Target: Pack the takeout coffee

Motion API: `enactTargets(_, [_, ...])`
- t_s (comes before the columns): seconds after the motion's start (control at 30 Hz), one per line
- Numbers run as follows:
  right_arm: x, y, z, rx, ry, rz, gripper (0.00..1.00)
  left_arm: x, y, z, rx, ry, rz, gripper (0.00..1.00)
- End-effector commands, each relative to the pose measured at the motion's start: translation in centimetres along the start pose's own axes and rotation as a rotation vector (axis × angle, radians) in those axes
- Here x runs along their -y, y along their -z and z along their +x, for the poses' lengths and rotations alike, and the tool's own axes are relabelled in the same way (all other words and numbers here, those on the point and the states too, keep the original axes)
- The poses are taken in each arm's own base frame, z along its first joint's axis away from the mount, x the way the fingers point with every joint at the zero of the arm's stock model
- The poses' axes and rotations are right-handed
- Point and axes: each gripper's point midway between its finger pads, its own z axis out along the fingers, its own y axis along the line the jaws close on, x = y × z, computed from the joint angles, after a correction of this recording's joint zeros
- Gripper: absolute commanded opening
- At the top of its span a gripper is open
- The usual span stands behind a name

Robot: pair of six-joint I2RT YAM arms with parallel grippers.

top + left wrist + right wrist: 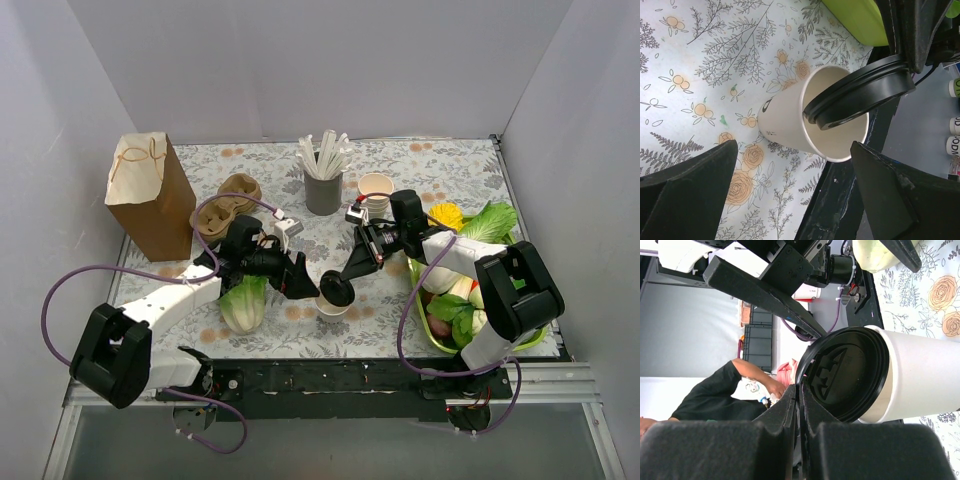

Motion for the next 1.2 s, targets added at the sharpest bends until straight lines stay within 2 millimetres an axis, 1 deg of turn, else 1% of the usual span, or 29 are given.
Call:
enactTargets(0.0, [0.4,0.2,0.1,0.007,0.001,0.005,0.11,0.0,-0.1,-0.2,0.013,-0.035,0.0,0.98])
enactTargets(0.2, [0.4,0.4,-0.1,0.013,-0.006,0.007,0.11,-0.2,-0.5,0.6,-0.003,-0.027,0.001,0.98])
enactTargets(0.4, [0.6,0.8,-0.3,0.029,-0.005,0.014,0.13,-0.5,-0.9,0.7,-0.014,-0.028,0.001,0.98])
enactTargets(0.5, [0.7,0.9,-0.3,0.037,-0.012,0.021,0.15,-0.7,-1.2,0.3,-0.023,-0.052,0.007,0.98])
enactTargets(0.6, [0.7,1.0,-0.4,0.04,-0.01,0.022,0.2,-0.4,-1.3,-0.4,-0.024,-0.059,0.026,0.98])
enactTargets(0.63, [0.8,1.0,-0.3,0.038,-0.01,0.022,0.22,0.0,-1.4,-0.4,-0.027,-0.058,0.053,0.98])
enactTargets(0.73, [0.9,1.1,-0.4,0.043,-0.009,0.026,0.25,0.9,-1.4,-1.0,-0.015,-0.058,0.098,0.98])
enactTargets(1.0, [1.4,1.4,-0.4,0.059,-0.021,0.035,0.29,1.5,-1.2,-0.8,-0.016,-0.051,0.127,0.98])
enactTargets(1.17, [1.8,1.5,-0.5,0.065,-0.029,0.04,0.29,1.5,-1.2,-0.9,-0.012,-0.051,0.122,0.98])
